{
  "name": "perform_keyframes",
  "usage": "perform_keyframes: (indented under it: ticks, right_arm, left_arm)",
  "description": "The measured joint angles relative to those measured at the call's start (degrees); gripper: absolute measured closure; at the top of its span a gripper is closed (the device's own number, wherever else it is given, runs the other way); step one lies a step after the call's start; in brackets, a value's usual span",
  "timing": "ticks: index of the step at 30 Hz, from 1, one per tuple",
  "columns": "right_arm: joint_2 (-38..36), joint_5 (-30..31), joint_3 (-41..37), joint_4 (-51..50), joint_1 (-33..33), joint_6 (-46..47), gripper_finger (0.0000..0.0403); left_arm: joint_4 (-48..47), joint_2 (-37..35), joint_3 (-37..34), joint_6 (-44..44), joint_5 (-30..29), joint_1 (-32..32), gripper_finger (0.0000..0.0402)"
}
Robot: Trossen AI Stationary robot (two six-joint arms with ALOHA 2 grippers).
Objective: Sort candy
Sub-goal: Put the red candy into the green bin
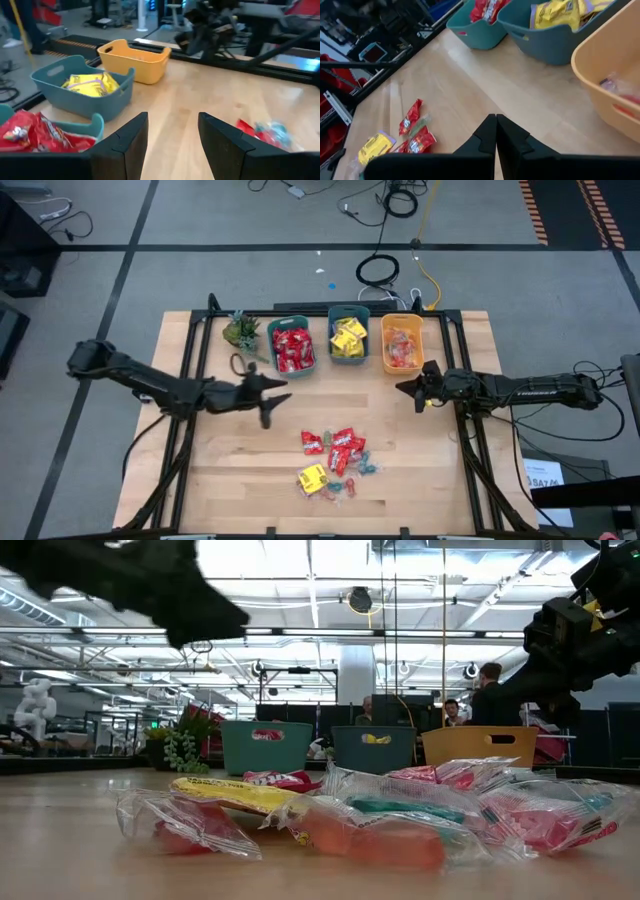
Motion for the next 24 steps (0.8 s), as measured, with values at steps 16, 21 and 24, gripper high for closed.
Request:
perform_keyframes:
  ticks: [16,21,24]
  right_arm:
    - [5.98,-4.84,0.09,18.62,1.76,-14.3,0.0329]
    - [16.77,-4.78,2.03,23.71,4.3,-18.69,0.027]
    - [24.5,-4.77,6.32,23.93,6.37,-24.25,0.0242]
  left_arm:
    - [1.42,-17.22,-15.21,1.51,0.39,-7.01,0.0219]
    - [2.86,-20.32,-17.33,1.07,0.37,-7.91,0.0219]
    - [2.79,-21.36,-17.91,1.07,0.37,-7.97,0.0219]
